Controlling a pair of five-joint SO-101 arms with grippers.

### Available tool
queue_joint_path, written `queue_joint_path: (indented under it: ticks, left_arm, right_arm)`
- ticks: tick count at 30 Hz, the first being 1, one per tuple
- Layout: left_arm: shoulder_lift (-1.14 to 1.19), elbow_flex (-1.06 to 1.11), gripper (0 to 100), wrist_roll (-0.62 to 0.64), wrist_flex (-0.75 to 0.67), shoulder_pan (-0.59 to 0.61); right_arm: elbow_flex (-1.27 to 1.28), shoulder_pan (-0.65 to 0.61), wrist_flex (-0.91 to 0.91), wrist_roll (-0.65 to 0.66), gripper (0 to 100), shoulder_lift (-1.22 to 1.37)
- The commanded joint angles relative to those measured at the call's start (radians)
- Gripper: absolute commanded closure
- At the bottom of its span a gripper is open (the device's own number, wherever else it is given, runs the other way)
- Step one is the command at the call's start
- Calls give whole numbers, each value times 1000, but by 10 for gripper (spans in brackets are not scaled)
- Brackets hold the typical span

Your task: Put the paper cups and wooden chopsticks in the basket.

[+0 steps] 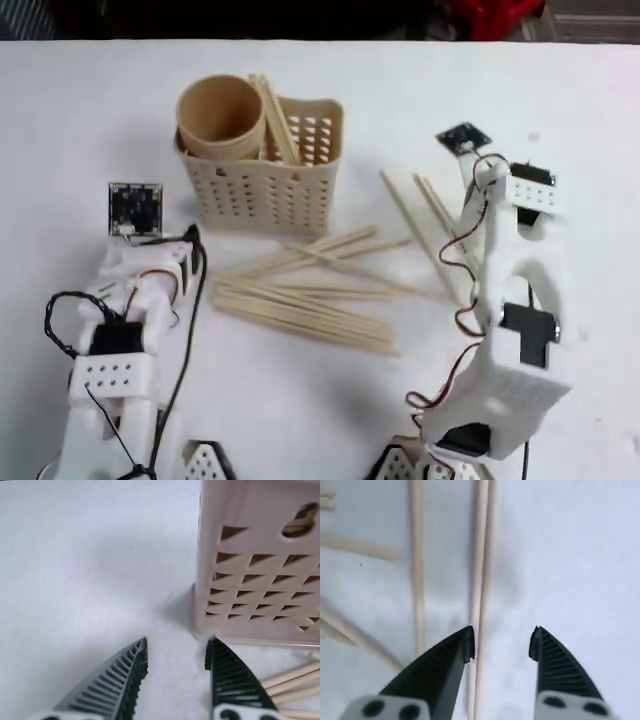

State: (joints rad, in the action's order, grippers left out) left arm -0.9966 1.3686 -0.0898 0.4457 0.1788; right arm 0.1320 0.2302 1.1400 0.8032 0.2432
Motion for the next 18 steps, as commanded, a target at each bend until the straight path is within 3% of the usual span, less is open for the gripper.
queue_joint_path:
  ticks: [1, 13, 18]
  left_arm:
    - [-19, -3, 797, -11, -23, -5]
    - [-19, -3, 797, -11, -23, -5]
    - [-19, -3, 797, -11, -23, -5]
  right_arm:
    - [-38, -1, 1, 3, 807, -71]
    - [-46, -1, -148, 11, 807, 179]
    - [-133, 7, -61, 11, 809, 262]
